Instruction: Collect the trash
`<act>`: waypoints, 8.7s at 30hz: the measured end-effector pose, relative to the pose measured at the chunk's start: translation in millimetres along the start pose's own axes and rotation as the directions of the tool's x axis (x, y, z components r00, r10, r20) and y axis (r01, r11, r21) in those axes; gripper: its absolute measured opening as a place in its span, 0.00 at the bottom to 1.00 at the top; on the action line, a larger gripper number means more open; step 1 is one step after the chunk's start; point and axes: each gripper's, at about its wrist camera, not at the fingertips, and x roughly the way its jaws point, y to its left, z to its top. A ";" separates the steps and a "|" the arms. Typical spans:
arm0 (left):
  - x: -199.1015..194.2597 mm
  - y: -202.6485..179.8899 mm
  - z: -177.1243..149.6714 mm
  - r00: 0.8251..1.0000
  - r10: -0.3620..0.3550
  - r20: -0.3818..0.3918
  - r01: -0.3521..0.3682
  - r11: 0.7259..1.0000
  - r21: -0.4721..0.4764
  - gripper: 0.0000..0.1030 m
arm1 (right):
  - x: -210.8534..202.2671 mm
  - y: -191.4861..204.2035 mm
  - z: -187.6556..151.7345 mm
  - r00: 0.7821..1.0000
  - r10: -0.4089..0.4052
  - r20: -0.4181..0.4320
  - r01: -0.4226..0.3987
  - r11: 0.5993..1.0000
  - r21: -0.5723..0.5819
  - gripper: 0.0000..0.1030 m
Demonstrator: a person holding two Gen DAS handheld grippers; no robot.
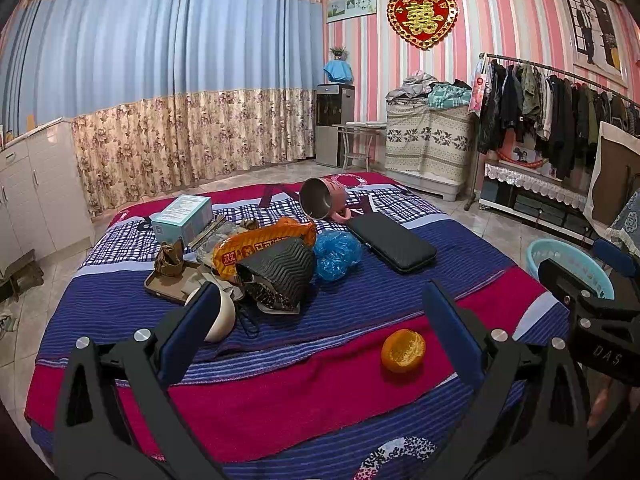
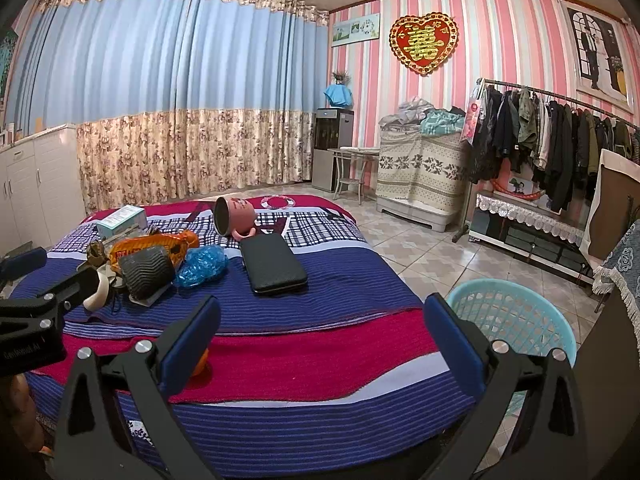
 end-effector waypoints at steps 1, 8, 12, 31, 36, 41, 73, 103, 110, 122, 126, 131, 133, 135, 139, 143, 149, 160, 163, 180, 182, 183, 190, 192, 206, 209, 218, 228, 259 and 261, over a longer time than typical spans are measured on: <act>0.0 0.0 0.0 1.000 0.000 -0.001 0.000 1.000 0.000 0.95 | 0.0 -0.1 -0.1 1.000 0.000 0.000 0.000 1.000 0.000 0.96; -1.1 0.4 -0.1 1.000 -0.001 -0.001 0.001 1.000 -0.002 0.95 | -0.3 0.0 -0.2 1.000 0.001 0.001 -0.001 1.000 0.001 0.96; -0.2 0.3 -0.2 1.000 0.001 0.000 -0.001 1.000 0.000 0.95 | -0.4 0.0 -0.3 1.000 0.000 0.001 0.000 1.000 0.001 0.96; 0.5 0.4 0.0 1.000 0.000 -0.001 0.000 1.000 -0.001 0.95 | 0.0 -1.0 -1.1 1.000 0.000 0.003 0.000 1.000 0.005 0.96; 2.6 0.4 -3.5 1.000 -0.001 -0.001 0.001 1.000 0.002 0.95 | -0.3 -1.3 -0.8 1.000 -0.001 0.003 0.001 1.000 0.004 0.96; 3.1 1.6 -5.5 1.000 -0.002 0.000 0.002 1.000 0.001 0.95 | -0.4 -1.7 -0.8 1.000 0.000 0.003 0.000 1.000 0.004 0.96; 46.9 99.7 -28.3 0.985 0.121 -0.121 -0.129 0.990 -0.054 0.95 | 63.0 53.7 -20.5 0.964 0.164 -0.209 -0.179 0.982 -0.055 0.96; 64.1 138.6 -32.8 0.985 0.119 -0.122 -0.135 0.981 -0.136 0.95 | 101.9 103.9 -56.9 0.866 0.245 -0.436 -0.249 0.967 0.049 0.61; 70.8 133.3 -34.6 0.979 0.099 -0.179 -0.119 0.988 -0.099 0.95 | 95.3 103.0 -52.9 0.866 0.309 -0.393 -0.306 0.949 0.073 0.38; 75.1 116.9 -26.2 0.974 0.086 -0.210 -0.104 0.991 -0.078 0.95 | 82.1 53.3 -15.6 0.925 0.262 -0.276 -0.251 0.965 0.074 0.37; 82.4 110.6 -26.8 0.972 0.048 -0.231 -0.072 0.993 -0.098 0.95 | 85.9 28.8 -10.0 0.939 0.219 -0.265 -0.204 0.976 0.081 0.37; 96.1 104.7 -29.1 0.963 0.056 -0.263 -0.085 0.991 -0.100 0.95 | 85.1 0.9 -5.9 0.954 0.173 -0.243 -0.154 0.983 0.097 0.37; 102.6 101.2 -28.7 0.959 0.072 -0.276 -0.094 0.993 -0.068 0.95 | 85.3 -6.5 -6.3 0.956 0.165 -0.241 -0.143 0.984 0.106 0.37; 109.5 98.8 -28.9 0.954 0.109 -0.281 -0.122 0.992 -0.029 0.95 | 86.6 -12.4 -7.1 0.956 0.163 -0.243 -0.137 0.983 0.119 0.37; 125.6 108.9 -29.5 0.941 0.111 -0.319 -0.139 0.988 -0.067 0.93 | 86.5 -19.8 -7.3 0.957 0.156 -0.244 -0.129 0.984 0.121 0.37; 137.8 123.5 -28.7 0.935 0.064 -0.348 -0.120 0.983 -0.140 0.77 | 85.4 -26.3 -3.6 0.961 0.150 -0.232 -0.124 0.984 0.126 0.37; 142.2 124.4 -29.4 0.927 0.018 -0.375 -0.081 0.985 -0.152 0.59 | 80.9 -47.4 -2.0 0.967 0.136 -0.217 -0.101 0.981 0.163 0.37; 98.7 62.6 26.7 0.985 0.081 -0.154 -0.081 0.997 0.003 0.59 | 68.8 -113.7 13.9 0.988 -0.006 -0.157 0.040 0.977 0.209 0.37; 97.0 27.9 47.0 0.994 0.019 -0.104 -0.018 1.000 0.013 0.59 | 62.8 -143.9 21.8 0.988 -0.081 -0.131 0.109 0.970 0.218 0.37; 132.4 -202.7 66.9 0.930 -0.355 -0.096 0.365 0.925 0.108 0.59 | 90.7 -287.2 -2.4 0.934 -0.311 -0.176 0.352 0.885 0.306 0.37; 143.6 -221.9 63.4 0.922 -0.370 -0.117 0.383 0.916 0.122 0.59 | 97.1 -299.2 -8.7 0.931 -0.311 -0.192 0.360 0.875 0.323 0.37; 148.2 -231.5 61.4 0.920 -0.370 -0.128 0.385 0.914 0.129 0.59 | 95.7 -301.0 -12.6 0.927 -0.316 -0.200 0.367 0.873 0.322 0.37; 171.8 -297.1 44.9 0.887 -0.416 -0.199 0.448 0.880 0.159 0.59 | 84.2 -315.8 -24.7 0.900 -0.369 -0.231 0.428 0.849 0.311 0.37; 173.8 -312.1 41.1 0.876 -0.436 -0.208 0.471 0.866 0.169 0.59 | 83.9 -318.6 -27.9 0.892 -0.382 -0.243 0.443 0.847 0.295 0.37; 191.8 -382.9 11.4 0.837 -0.481 -0.263 0.543 0.792 0.280 0.59 | 93.0 -334.0 -40.8 0.865 -0.389 -0.318 0.489 0.797 0.354 0.37; 195.9 -380.3 12.2 0.836 -0.478 -0.270 0.542 0.797 0.265 0.60 | 94.8 -330.7 -40.2 0.863 -0.387 -0.324 0.489 0.801 0.346 0.37; 195.7 -352.3 24.4 0.888 -0.416 -0.194 0.453 0.862 0.226 0.85 | 95.0 -322.2 -36.5 0.871 -0.371 -0.321 0.474 0.804 0.359 0.37; 192.9 -297.5 35.4 0.941 -0.315 -0.125 0.332 0.933 0.143 0.92 | 124.8 -288.6 -33.5 0.897 -0.297 -0.327 0.404 0.850 0.337 0.38; 152.5 -109.9 58.5 0.986 -0.138 -0.090 0.137 0.990 -0.014 0.95 | 121.7 -194.1 3.3 0.956 -0.221 -0.195 0.264 0.936 0.232 0.88; 145.8 -86.1 57.4 0.990 -0.106 -0.092 0.105 0.994 -0.013 0.95 | 121.0 -176.7 4.3 0.963 -0.195 -0.189 0.233 0.950 0.210 0.88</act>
